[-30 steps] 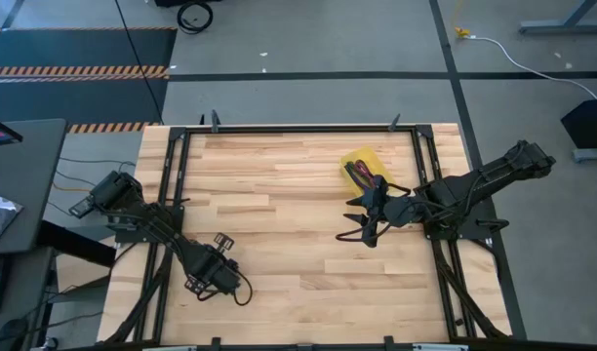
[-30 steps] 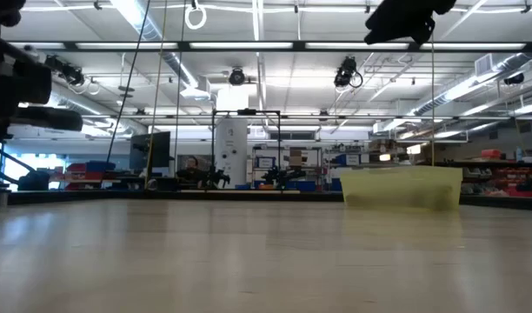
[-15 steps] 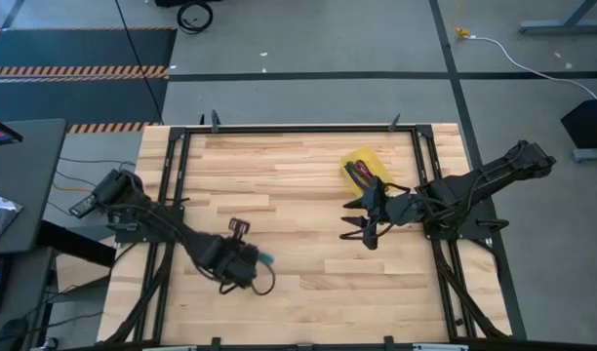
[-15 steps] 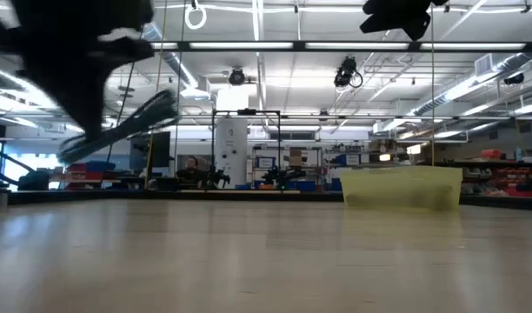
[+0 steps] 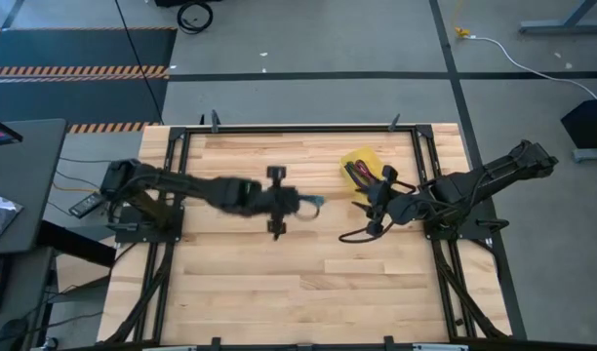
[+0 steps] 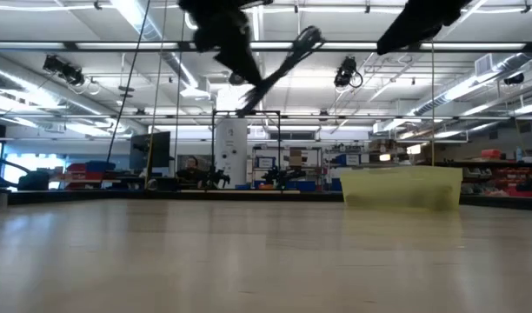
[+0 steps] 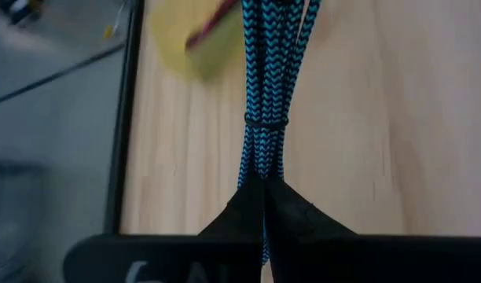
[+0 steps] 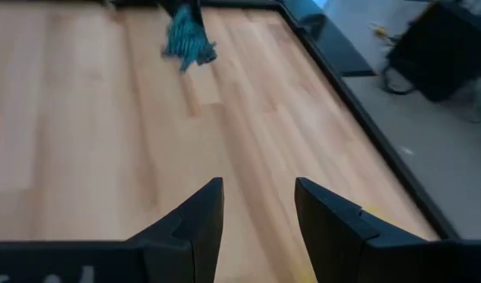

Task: Pick and place USB-C Cables
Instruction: Put the blue and black charger cable into the yellow bin

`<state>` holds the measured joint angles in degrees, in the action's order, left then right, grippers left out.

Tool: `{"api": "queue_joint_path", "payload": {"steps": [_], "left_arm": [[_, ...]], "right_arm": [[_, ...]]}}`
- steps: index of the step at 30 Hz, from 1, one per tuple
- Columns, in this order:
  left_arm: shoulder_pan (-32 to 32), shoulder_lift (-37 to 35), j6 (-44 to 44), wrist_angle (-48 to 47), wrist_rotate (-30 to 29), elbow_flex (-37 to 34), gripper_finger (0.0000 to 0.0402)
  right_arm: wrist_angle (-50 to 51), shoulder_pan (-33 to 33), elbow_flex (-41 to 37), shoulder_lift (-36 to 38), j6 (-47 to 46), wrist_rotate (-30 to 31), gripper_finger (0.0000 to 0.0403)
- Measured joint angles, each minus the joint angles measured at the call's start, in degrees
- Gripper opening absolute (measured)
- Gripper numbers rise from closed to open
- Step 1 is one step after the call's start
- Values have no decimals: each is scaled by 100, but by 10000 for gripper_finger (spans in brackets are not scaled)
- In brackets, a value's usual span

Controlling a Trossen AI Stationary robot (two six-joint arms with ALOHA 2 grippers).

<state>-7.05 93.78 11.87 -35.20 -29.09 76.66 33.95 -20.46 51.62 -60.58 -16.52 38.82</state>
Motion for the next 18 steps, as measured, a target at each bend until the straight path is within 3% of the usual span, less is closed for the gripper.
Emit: {"api": "queue_joint_path", "payload": {"steps": [5,8,18], "left_arm": [[562,0,272,1228,1419,0,0],[721,0,285,1725,1935,0,0],[785,0,287,1892,2298,0,0]], "right_arm": [[67,83,-2,-15,8,330,164],[-426,82,-2,-17,317,497,164],[-1855,191,-2,-17,1798,473,188]]}}
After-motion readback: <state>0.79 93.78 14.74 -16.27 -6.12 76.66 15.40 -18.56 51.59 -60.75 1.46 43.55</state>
